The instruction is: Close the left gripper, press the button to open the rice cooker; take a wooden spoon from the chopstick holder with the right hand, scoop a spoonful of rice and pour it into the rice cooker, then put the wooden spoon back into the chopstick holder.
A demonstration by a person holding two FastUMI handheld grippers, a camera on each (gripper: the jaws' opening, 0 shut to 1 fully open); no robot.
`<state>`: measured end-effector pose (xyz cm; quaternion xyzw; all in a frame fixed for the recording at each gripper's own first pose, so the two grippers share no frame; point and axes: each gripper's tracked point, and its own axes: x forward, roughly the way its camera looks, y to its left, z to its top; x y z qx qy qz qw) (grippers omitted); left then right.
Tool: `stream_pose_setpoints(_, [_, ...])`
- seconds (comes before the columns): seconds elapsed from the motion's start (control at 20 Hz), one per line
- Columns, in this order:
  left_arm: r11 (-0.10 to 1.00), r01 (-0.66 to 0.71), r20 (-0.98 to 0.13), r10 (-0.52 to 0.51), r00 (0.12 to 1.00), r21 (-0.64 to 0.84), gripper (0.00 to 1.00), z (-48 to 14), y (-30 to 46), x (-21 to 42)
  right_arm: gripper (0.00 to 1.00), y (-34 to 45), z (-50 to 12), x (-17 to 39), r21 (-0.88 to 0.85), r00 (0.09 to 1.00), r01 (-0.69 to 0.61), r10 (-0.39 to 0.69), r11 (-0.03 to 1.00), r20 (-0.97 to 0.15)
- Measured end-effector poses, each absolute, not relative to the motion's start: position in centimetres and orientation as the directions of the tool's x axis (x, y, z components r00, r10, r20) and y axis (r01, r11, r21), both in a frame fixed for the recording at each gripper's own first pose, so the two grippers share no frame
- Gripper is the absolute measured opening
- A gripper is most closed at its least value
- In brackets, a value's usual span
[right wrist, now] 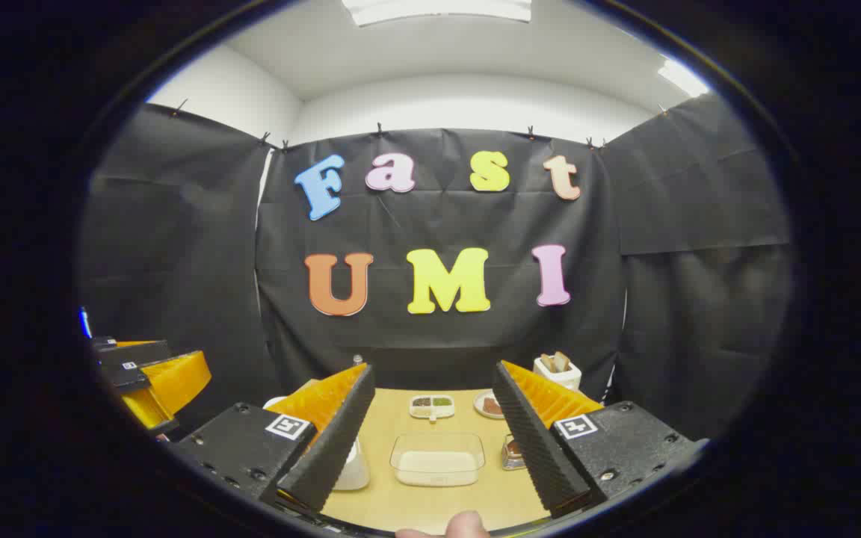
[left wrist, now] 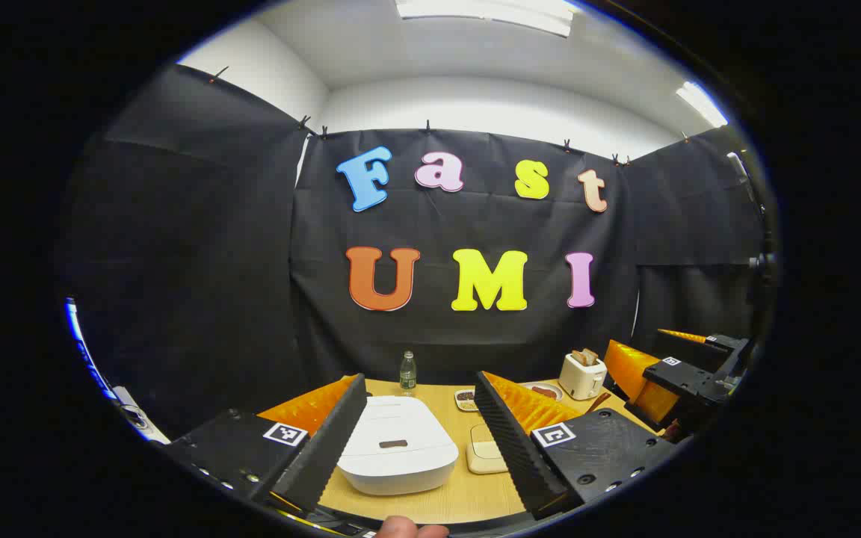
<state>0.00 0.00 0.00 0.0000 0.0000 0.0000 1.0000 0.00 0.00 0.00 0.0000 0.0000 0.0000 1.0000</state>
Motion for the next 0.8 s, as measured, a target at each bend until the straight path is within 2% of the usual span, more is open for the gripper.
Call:
stream_pose_setpoints(0.3, [0.999,0.004,-0.008,-0.004,1.0,-0.038,0.94,-0.4,-1.0,0.1,1.0,-0.5,-0.3,-0.2,0.024,1.0,-0.021,0.021,1.0,-0.01])
stream_pose_setpoints(0.8, [0.998,-0.055,-0.018,0.054,0.998,-0.034,0.94,-0.8,0.4,0.6,1.0,-0.7,-0.9,0.7,0.073,0.998,-0.041,0.044,0.996,-0.035])
